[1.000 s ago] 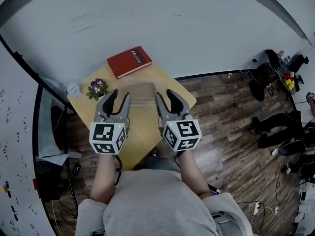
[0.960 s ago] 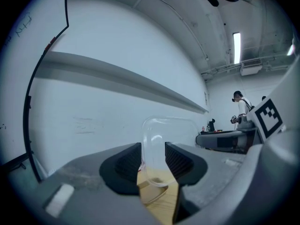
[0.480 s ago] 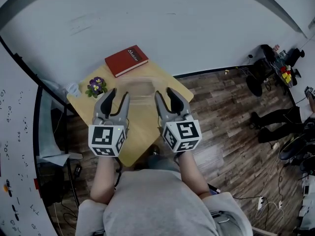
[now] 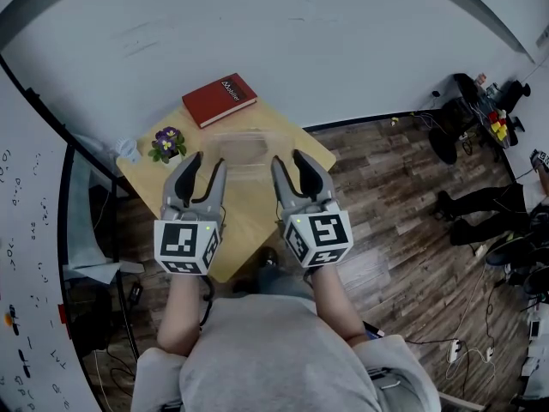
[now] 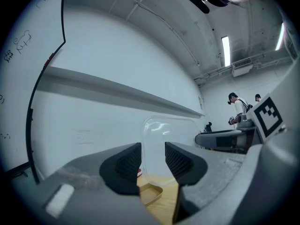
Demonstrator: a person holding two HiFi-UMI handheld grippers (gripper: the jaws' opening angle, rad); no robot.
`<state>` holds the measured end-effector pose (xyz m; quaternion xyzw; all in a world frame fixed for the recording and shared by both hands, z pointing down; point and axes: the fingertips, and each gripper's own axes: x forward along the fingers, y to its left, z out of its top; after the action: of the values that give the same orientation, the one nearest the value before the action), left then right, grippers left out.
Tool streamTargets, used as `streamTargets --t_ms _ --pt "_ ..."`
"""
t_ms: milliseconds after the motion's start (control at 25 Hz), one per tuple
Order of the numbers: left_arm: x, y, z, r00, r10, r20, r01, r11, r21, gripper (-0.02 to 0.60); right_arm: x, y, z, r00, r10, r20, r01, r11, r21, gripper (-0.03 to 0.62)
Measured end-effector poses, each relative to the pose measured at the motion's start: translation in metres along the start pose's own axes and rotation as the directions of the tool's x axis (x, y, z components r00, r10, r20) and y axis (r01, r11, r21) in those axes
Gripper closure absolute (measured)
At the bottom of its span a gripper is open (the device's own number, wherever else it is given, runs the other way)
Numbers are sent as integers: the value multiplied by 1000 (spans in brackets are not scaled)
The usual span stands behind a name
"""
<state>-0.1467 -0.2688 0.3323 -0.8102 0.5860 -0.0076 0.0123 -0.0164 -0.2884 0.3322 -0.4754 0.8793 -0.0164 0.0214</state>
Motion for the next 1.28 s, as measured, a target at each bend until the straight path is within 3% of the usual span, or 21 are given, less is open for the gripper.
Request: streamTargets --t_ms 1280 --pt "-21 -15 10 999 -12 48 11 1000 11 425 -27 9 15 997 -14 71 18 998 -64 457"
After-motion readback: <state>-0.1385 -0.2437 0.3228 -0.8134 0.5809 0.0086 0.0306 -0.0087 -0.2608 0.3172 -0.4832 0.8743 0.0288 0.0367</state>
